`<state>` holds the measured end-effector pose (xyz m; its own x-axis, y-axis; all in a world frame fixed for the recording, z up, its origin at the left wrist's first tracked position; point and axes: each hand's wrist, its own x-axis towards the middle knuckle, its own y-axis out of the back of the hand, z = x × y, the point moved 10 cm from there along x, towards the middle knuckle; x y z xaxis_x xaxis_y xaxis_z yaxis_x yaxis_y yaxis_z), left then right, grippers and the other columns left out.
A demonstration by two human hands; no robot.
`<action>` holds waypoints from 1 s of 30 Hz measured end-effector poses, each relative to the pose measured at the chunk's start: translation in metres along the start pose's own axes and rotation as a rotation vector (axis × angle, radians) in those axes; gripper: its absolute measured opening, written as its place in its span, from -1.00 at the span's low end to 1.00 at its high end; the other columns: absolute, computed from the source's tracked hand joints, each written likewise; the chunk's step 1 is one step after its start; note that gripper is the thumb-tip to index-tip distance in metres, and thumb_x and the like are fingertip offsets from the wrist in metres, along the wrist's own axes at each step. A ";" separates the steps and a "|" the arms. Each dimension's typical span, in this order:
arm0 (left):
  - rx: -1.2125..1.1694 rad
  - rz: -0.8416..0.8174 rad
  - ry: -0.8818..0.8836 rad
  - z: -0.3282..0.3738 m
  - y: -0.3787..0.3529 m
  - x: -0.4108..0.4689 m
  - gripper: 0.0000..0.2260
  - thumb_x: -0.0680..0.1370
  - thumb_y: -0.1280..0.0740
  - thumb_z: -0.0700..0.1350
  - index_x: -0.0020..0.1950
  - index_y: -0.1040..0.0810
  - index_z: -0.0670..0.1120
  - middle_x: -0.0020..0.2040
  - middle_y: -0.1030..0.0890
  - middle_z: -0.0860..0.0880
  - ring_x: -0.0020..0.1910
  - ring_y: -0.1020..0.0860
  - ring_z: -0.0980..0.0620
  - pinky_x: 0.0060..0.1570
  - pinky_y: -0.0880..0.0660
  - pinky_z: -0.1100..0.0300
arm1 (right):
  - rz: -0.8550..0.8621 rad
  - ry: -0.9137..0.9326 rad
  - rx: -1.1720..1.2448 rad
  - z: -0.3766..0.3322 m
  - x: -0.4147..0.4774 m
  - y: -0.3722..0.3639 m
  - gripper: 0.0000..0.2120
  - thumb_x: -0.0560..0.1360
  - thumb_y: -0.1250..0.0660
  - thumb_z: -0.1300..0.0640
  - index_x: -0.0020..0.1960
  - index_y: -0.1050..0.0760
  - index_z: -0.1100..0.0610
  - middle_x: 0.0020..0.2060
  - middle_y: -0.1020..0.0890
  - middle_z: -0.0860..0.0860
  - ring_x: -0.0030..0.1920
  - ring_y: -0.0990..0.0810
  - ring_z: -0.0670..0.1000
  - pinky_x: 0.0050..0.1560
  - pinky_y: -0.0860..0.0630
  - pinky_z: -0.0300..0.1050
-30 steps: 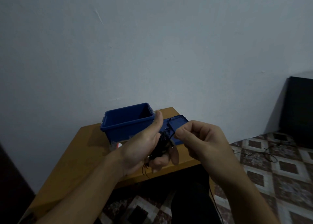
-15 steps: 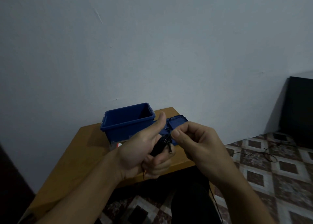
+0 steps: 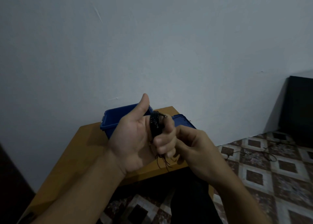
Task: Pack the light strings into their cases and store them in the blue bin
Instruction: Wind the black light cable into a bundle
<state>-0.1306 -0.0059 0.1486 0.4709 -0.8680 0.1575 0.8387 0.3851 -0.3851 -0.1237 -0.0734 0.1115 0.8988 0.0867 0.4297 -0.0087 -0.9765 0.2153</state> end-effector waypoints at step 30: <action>-0.101 0.389 -0.273 0.033 0.027 -0.006 -0.33 0.63 0.01 0.30 -0.08 -0.66 -0.20 -0.23 -0.55 -0.09 -0.29 -0.51 -0.05 -0.21 -0.47 0.07 | -0.144 -0.171 0.337 0.005 -0.004 -0.025 -0.72 0.58 -0.16 0.31 0.10 -0.63 0.16 -0.19 -0.71 0.15 -0.43 -0.23 0.00 -0.42 -0.17 -0.20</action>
<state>-0.1018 0.0202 0.1667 0.8105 -0.5461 0.2120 0.5614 0.6207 -0.5473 -0.1249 -0.0501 0.1004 0.9405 0.2214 0.2577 0.2415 -0.9692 -0.0488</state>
